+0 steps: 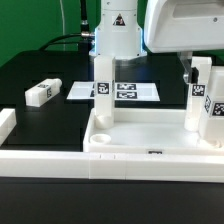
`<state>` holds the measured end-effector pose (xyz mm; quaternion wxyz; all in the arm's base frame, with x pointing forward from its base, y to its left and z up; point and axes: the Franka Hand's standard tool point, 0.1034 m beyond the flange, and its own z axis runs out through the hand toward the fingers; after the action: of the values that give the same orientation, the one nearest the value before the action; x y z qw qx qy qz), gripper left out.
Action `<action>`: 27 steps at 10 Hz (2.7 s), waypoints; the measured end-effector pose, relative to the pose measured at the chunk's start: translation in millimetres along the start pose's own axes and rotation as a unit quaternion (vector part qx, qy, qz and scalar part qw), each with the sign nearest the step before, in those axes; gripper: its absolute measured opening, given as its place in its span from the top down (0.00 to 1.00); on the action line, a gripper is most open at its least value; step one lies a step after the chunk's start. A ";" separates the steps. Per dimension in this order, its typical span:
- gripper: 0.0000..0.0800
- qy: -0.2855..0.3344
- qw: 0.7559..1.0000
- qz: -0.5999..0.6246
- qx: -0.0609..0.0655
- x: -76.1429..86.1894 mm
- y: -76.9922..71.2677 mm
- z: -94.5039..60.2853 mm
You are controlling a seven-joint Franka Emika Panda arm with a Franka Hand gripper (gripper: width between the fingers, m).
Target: Assemble desk
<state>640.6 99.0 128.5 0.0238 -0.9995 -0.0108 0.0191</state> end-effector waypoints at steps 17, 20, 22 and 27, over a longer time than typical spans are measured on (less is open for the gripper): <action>0.64 0.029 0.838 0.545 0.026 -3.5 7.3 1.8; 0.64 0.029 0.783 0.620 0.032 -2.1 5.7 1.5; 0.51 0.029 0.796 0.603 0.030 -2.5 5.7 2.6; 0.19 0.032 0.894 0.446 0.020 -3.7 -1.0 3.3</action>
Offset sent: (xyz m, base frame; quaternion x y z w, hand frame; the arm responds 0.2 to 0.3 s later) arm 0.0000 0.0000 0.0000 0.0000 0.0000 0.0000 1.0000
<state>636.8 100.0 125.4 0.0334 -0.8988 0.4371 -0.0044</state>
